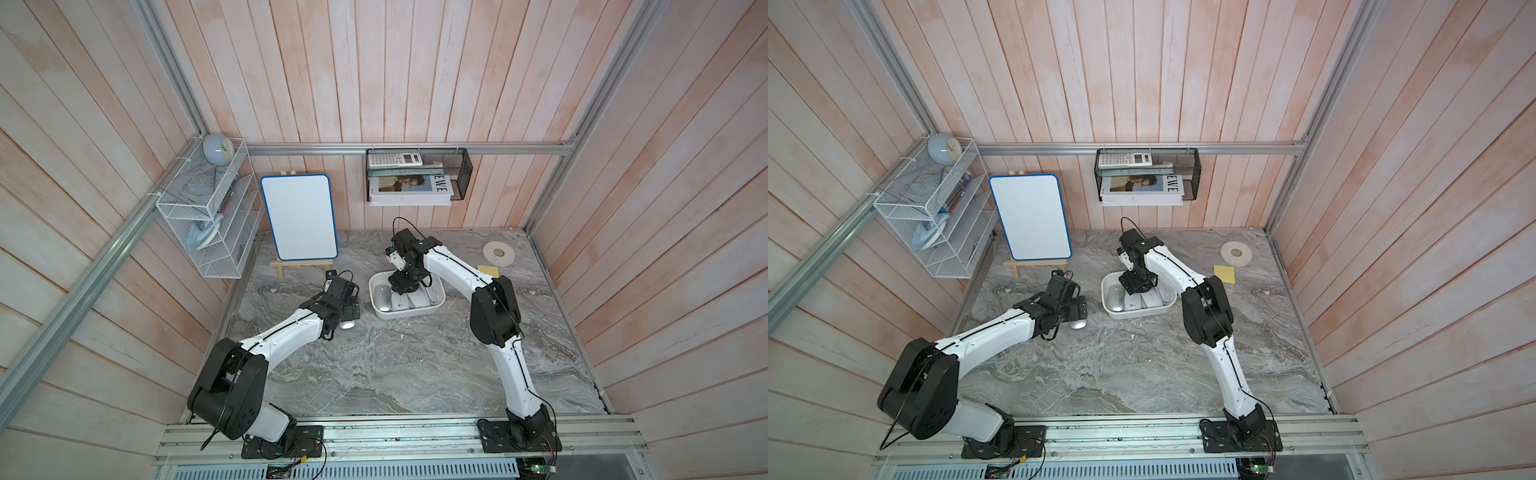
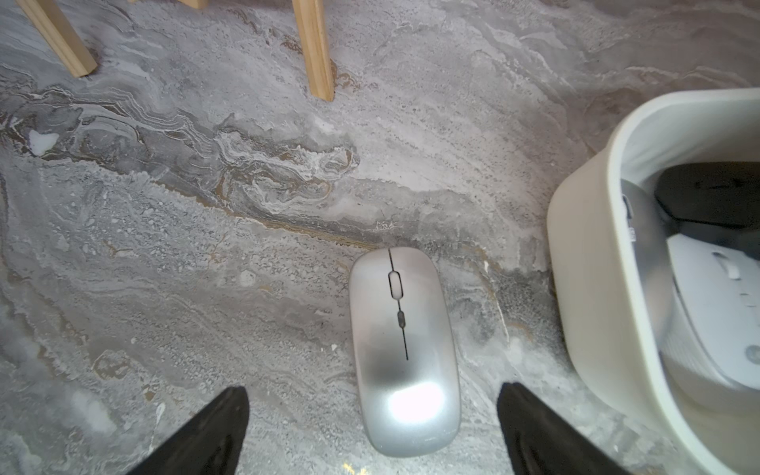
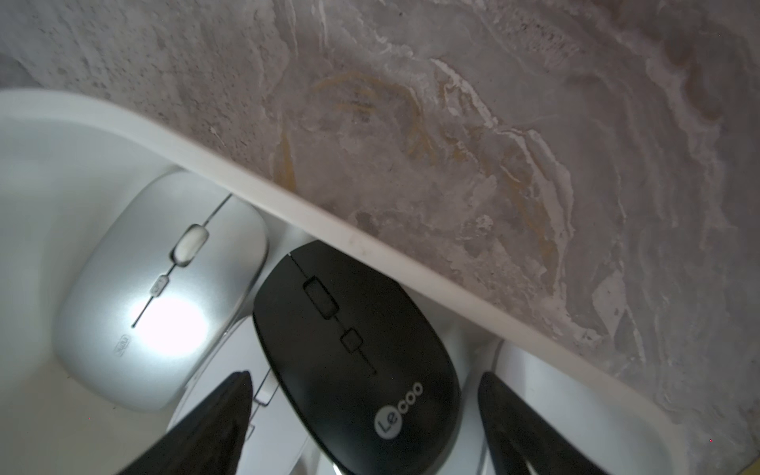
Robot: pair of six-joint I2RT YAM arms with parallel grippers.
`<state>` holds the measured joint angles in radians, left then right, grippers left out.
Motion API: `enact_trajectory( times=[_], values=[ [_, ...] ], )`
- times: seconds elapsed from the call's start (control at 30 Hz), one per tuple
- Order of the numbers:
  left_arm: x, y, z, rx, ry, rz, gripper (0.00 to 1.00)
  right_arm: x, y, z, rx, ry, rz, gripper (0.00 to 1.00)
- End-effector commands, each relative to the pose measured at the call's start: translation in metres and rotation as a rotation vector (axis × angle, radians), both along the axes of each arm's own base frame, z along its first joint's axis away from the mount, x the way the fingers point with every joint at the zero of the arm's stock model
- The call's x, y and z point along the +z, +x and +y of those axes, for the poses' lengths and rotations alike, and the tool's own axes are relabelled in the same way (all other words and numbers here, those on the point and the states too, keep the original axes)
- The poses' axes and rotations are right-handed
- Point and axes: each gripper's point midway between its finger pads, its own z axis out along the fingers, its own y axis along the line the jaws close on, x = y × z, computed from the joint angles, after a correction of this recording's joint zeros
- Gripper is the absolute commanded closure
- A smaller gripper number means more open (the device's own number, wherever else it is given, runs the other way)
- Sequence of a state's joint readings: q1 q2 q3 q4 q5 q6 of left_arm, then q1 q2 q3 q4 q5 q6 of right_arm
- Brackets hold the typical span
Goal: Take out the mouse from the storage box
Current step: Pick up the mouse from the storage box.
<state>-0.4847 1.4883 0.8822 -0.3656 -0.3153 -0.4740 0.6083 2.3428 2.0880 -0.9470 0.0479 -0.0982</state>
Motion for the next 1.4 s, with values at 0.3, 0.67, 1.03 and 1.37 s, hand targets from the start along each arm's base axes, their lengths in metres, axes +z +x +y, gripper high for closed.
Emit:
enact_trajectory(
  times=[0.3, 0.67, 1.03, 1.37],
  values=[
    [-0.002, 0.002, 0.000, -0.005, 0.013, -0.010, 0.00, -0.015, -0.032, 0.020, 0.060, -0.011, 0.078, 0.29],
    [-0.006, 0.002, 0.000, -0.003, 0.019, 0.002, 0.00, -0.013, -0.025, 0.014, -0.046, 0.059, 0.074, 0.24],
    [-0.012, 0.001, 0.005, 0.005, 0.049, 0.011, 0.00, -0.026, -0.020, 0.017, -0.163, 0.160, 0.158, 0.19],
    [-0.014, 0.001, 0.005, 0.005, 0.056, 0.014, 0.00, -0.028, -0.016, 0.025, -0.157, 0.180, 0.154, 0.21]
  ],
)
